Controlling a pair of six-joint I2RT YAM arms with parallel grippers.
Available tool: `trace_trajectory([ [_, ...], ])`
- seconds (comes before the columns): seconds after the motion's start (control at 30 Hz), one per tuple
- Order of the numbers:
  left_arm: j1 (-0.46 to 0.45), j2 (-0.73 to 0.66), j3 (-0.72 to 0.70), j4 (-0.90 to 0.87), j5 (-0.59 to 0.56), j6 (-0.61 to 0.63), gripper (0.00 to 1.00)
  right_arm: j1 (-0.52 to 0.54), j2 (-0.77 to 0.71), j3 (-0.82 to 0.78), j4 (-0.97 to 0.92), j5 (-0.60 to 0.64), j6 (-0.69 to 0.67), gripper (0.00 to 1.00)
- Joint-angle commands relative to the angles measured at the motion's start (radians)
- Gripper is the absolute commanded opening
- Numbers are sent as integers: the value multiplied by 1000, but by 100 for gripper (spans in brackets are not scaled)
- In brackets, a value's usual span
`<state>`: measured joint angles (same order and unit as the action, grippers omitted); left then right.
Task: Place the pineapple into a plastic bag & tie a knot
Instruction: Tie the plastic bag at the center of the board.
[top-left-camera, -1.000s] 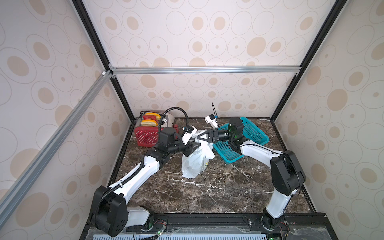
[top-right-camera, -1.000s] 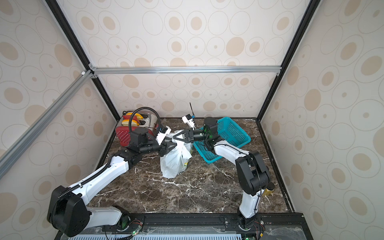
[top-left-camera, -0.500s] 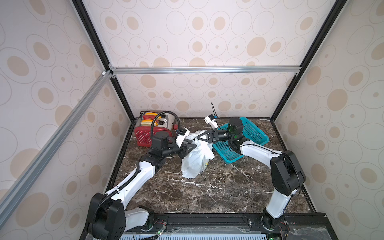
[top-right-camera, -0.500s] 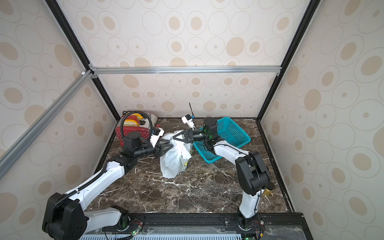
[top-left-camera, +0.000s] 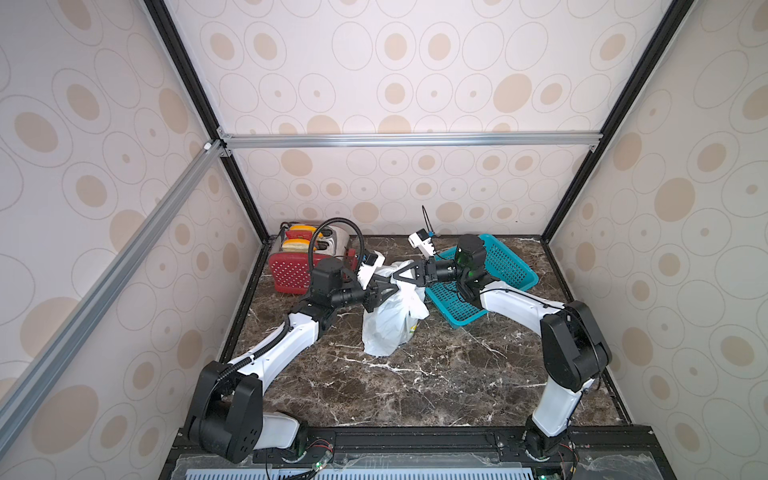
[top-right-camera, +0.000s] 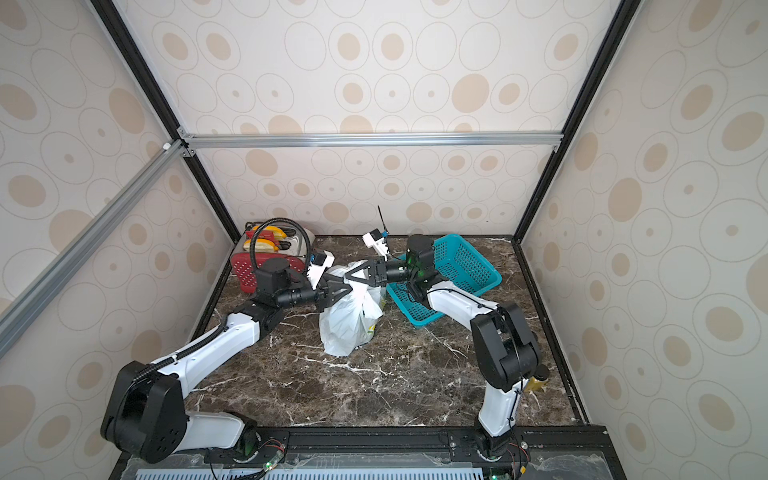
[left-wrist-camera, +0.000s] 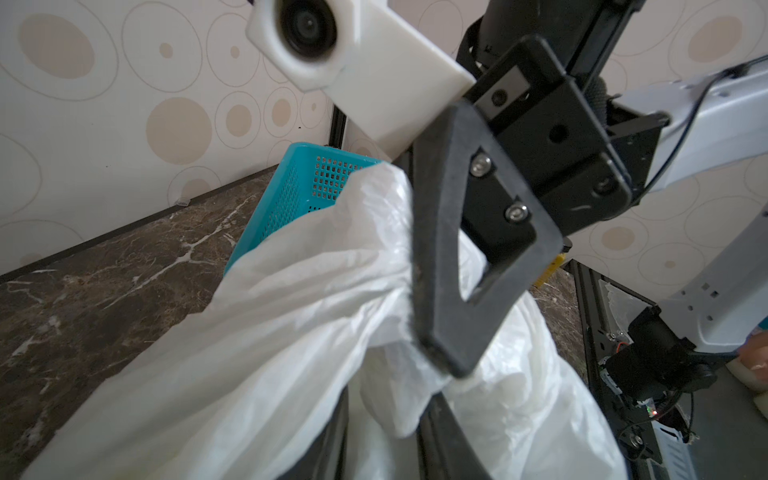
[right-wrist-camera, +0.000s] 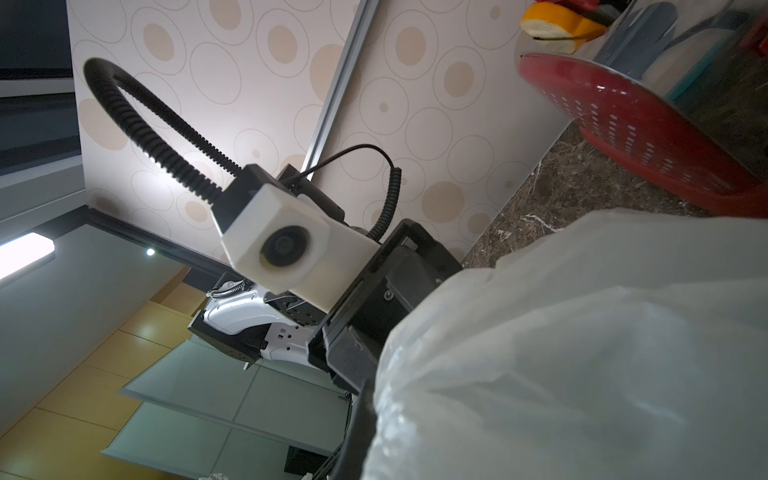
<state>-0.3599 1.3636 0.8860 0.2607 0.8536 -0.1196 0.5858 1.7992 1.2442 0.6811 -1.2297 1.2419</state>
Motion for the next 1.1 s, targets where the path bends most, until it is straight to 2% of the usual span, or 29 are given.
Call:
trace_trajectory([
  [0.0, 3, -4, 41, 57, 52, -20, 40, 17, -32, 18, 75, -28, -1, 0],
  [0.1, 3, -8, 40, 49, 68, -20, 42, 18, -27, 20, 79, -23, 2, 0],
  [0.23, 3, -1, 45, 58, 82, -31, 32, 20, -21, 26, 83, -23, 6, 0],
  [0.33, 3, 2, 51, 63, 91, -34, 20, 21, -20, 25, 77, -18, -3, 0],
  [0.43, 3, -13, 56, 48, 91, -26, 1, 20, -29, 20, 29, -11, -41, 0],
  [0.5, 3, -33, 66, -15, 67, -3, 0, 9, -51, 21, -102, 8, -138, 1],
  [0.7, 3, -89, 100, -304, -81, 78, 0, -24, -172, 55, -647, 118, -537, 45],
  [0.77, 3, -96, 114, -388, -134, 99, 0, -35, -220, 44, -769, 159, -617, 54],
  [0.83, 3, -97, 129, -444, -159, 106, 0, -42, -271, 38, -908, 202, -708, 57],
  [0.97, 2, -90, 161, -501, -175, 101, 0, -44, -378, 31, -1231, 327, -908, 56],
  [1.07, 2, -86, 168, -499, -174, 104, 0, -37, -417, 13, -1371, 396, -990, 58],
])
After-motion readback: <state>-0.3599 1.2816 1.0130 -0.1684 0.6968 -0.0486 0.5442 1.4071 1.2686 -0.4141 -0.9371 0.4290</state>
